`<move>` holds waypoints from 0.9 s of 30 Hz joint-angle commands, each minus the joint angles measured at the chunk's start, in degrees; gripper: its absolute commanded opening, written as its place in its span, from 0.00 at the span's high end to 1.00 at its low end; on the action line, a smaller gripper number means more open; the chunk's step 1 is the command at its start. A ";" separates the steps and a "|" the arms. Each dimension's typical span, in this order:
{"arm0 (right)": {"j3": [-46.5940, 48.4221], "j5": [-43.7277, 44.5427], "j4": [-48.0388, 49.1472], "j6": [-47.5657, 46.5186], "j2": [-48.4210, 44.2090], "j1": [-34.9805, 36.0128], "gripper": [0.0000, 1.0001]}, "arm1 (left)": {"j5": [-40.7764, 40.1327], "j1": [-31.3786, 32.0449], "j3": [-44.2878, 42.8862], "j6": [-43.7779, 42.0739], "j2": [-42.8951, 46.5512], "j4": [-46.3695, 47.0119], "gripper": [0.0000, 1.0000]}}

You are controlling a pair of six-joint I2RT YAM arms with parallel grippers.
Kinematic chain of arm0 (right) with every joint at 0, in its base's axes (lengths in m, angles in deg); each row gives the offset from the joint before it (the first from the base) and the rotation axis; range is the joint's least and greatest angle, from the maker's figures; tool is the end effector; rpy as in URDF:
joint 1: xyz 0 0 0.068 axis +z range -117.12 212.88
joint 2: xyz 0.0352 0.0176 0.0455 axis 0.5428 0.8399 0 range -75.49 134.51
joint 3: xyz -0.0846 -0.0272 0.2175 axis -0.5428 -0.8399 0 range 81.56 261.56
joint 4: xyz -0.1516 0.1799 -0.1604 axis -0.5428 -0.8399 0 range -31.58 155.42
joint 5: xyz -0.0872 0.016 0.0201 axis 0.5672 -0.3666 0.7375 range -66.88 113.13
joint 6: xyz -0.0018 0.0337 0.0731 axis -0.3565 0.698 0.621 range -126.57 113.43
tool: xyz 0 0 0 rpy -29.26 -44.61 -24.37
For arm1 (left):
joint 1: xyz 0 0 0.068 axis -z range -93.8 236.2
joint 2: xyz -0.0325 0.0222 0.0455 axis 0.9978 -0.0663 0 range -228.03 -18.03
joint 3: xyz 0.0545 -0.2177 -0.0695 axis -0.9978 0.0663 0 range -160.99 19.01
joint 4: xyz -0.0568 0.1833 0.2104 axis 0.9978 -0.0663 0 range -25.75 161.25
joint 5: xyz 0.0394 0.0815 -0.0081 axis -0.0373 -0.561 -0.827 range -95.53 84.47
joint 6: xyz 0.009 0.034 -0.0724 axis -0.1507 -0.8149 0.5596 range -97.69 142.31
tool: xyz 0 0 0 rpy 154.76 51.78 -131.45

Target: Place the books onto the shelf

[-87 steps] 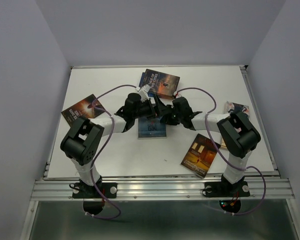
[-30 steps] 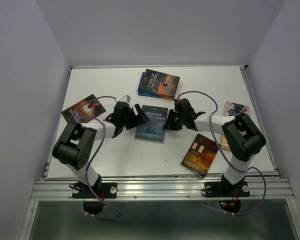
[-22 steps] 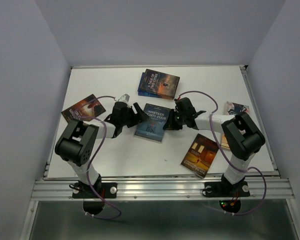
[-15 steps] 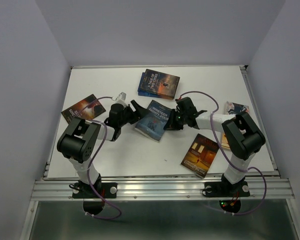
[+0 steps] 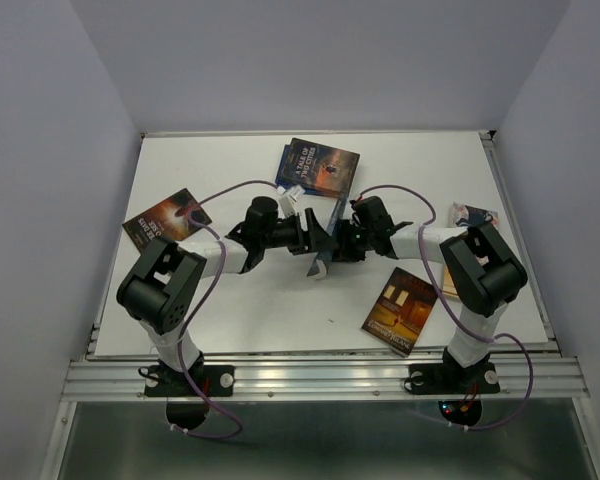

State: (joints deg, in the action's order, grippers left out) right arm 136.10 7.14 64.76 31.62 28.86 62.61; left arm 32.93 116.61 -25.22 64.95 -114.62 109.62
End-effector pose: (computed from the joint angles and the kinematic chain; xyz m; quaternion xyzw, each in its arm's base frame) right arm 0.3249 0.2077 0.0551 0.0218 0.9329 0.2956 0.2045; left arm 0.3081 -0.2311 0.1287 0.1224 0.7613 -0.5546 0.3127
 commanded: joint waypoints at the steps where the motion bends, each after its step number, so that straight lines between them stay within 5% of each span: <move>1: -2.86 5.62 -4.17 -2.78 3.75 0.23 0.86 | -0.65 2.10 -3.40 -9.22 -1.76 -20.32 0.24; 11: -2.43 4.65 -4.08 -3.92 4.10 -0.29 0.86 | -7.78 2.37 -7.10 -9.41 1.94 -24.13 0.38; 14: -2.60 5.00 -4.08 -4.18 3.84 -0.29 0.86 | -9.27 2.37 -8.06 -8.88 1.94 -24.22 0.67; 15: -2.69 5.09 -4.08 -4.18 3.66 -0.29 0.86 | -9.89 2.28 -8.33 -8.79 2.03 -24.39 0.99; 27: -4.62 8.08 -3.73 -4.18 -5.02 -0.82 0.82 | -19.71 2.28 -11.40 -10.11 13.88 -23.96 1.00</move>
State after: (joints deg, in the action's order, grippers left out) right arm 134.20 9.13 66.42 29.72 26.98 62.48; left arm 18.76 119.11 -33.17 56.81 -108.22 82.10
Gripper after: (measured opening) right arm 0.176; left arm 0.277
